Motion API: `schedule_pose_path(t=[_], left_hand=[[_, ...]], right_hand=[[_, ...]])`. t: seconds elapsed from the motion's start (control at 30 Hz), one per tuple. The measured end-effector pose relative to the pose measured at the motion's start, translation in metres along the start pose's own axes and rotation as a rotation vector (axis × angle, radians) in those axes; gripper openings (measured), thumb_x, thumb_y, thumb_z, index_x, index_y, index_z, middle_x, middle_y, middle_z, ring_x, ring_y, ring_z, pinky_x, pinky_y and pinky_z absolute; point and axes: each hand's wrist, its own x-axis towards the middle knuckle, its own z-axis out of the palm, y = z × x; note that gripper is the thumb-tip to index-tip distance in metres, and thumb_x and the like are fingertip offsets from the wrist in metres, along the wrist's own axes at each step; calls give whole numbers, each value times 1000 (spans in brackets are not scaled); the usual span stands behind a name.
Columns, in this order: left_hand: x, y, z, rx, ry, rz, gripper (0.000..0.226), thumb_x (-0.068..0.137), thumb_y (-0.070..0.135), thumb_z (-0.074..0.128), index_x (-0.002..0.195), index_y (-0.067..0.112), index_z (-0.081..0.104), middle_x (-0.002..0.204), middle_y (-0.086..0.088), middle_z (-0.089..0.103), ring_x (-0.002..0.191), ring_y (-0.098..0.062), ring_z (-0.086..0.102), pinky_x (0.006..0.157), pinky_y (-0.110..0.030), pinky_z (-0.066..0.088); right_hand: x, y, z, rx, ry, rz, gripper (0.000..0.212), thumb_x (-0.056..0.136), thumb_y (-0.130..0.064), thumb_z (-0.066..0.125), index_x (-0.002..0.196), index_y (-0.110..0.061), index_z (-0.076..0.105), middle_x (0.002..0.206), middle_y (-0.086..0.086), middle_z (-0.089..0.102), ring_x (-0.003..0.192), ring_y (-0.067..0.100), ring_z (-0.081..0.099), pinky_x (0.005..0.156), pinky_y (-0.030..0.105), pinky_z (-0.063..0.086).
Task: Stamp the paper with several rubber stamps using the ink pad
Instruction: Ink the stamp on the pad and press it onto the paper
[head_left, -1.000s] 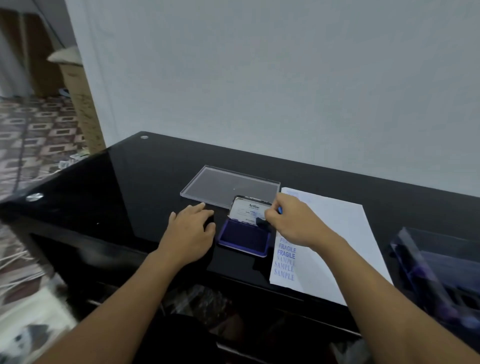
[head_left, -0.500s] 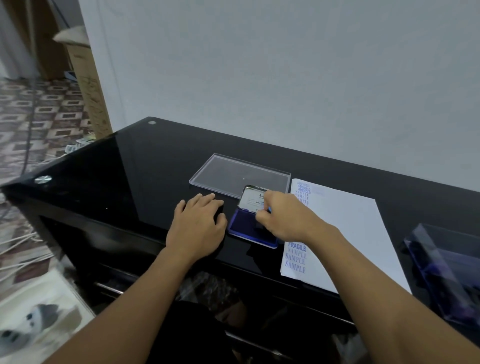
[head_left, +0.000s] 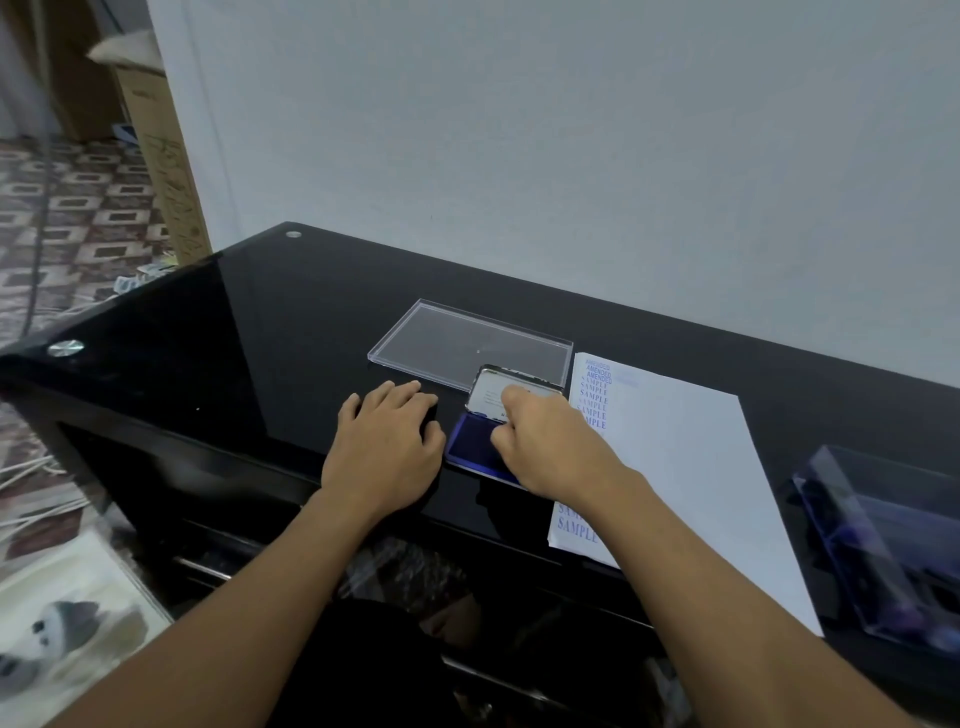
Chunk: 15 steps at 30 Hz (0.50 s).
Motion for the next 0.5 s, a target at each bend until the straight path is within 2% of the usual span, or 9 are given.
schedule_pose_path(t=[0.23,0.5], left_hand=[[-1,4,-1,1,-4,-6,44,101,36,38,144,28,48,158,7,36,150,-16,22,123,-47,11],[-2,5,-3,2,-6,-3,43,101,34,39,142,27,49,158,6,36,150,-17,23,123,-48,12]], right_hand=[[-3,-2,0,22,-14,9,28,97,-19,43,72,-22,31,76,5,48,62,20,46,50,31,32],[-4,-2,0,20,-21,0,29,98,-19,42,72,-23,30,74,2,45,62,17,44,48,30,29]])
